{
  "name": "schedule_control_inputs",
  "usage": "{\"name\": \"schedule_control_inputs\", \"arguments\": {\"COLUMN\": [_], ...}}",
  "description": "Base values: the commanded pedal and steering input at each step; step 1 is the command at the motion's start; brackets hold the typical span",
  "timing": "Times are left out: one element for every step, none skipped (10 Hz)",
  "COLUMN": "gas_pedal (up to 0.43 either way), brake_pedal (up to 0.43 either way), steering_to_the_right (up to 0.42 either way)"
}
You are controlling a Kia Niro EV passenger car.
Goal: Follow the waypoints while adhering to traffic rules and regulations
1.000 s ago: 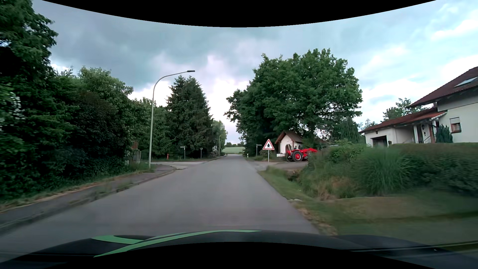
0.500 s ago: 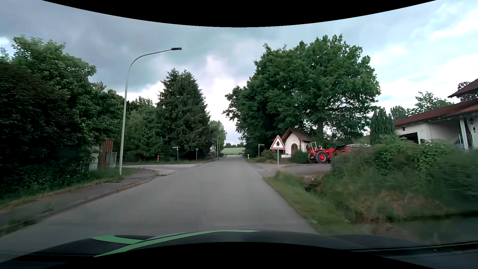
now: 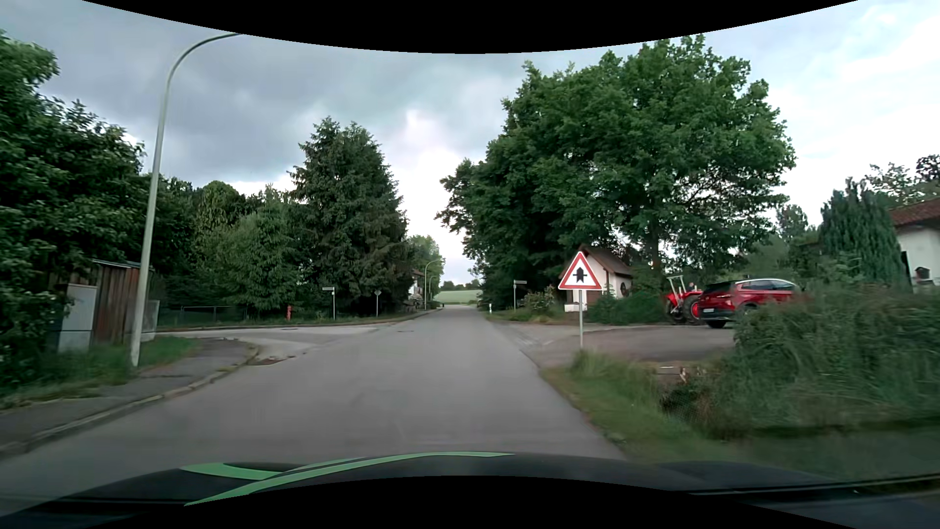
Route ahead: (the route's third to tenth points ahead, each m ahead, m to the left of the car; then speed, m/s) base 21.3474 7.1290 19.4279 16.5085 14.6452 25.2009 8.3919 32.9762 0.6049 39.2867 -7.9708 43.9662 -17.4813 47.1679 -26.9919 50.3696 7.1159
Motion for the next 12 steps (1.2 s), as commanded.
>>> {"name": "schedule_control_inputs", "arguments": {"gas_pedal": [0.008, 0.008, 0.008, 0.02, 0.02, 0.02, 0.02, 0.02, 0.02, 0.02, 0.028, 0.028], "brake_pedal": [0.0, 0.0, 0.0, 0.0, 0.0, 0.0, 0.0, 0.0, 0.0, 0.0, 0.0, 0.0], "steering_to_the_right": [0.0, 0.0, 0.0, -0.001, -0.002, -0.002, -0.004, -0.01, -0.021, -0.034, -0.051, -0.07]}}
